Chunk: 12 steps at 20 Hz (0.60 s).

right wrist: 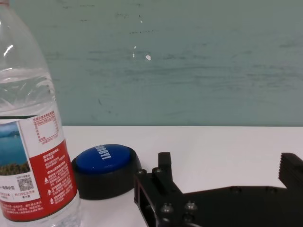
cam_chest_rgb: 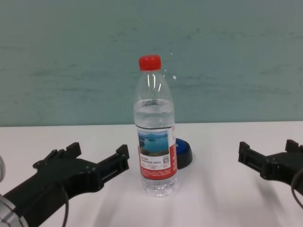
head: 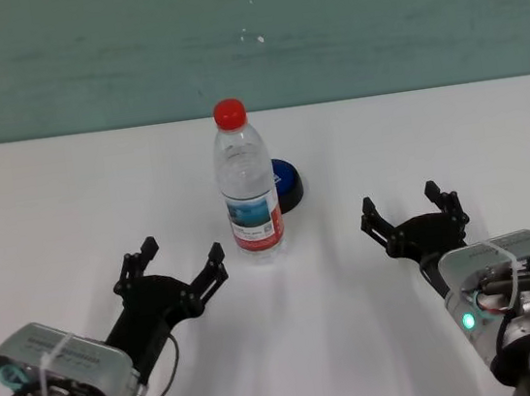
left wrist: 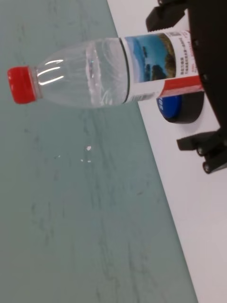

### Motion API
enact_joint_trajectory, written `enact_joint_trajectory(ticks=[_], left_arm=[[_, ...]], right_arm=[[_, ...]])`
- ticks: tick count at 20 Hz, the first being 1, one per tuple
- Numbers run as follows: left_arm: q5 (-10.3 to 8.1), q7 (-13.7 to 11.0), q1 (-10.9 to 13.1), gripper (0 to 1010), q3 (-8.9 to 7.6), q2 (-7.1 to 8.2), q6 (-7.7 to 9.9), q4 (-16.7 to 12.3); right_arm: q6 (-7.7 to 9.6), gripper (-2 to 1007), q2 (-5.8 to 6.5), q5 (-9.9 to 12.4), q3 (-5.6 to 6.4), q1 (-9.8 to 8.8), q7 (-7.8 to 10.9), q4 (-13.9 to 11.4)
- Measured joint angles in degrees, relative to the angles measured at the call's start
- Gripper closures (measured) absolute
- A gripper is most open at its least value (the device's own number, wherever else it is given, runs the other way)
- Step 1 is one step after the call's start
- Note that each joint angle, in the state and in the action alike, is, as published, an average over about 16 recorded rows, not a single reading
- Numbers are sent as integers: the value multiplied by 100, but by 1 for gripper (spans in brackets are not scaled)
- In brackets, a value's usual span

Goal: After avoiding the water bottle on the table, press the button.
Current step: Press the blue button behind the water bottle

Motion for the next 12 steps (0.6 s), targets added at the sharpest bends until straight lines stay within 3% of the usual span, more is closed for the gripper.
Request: enact_joint_trajectory(ticks=[12], left_arm=[[2,-22,-160,0,92,-21,9,118]], right_arm=[[0,1,0,0,0,0,0,0]])
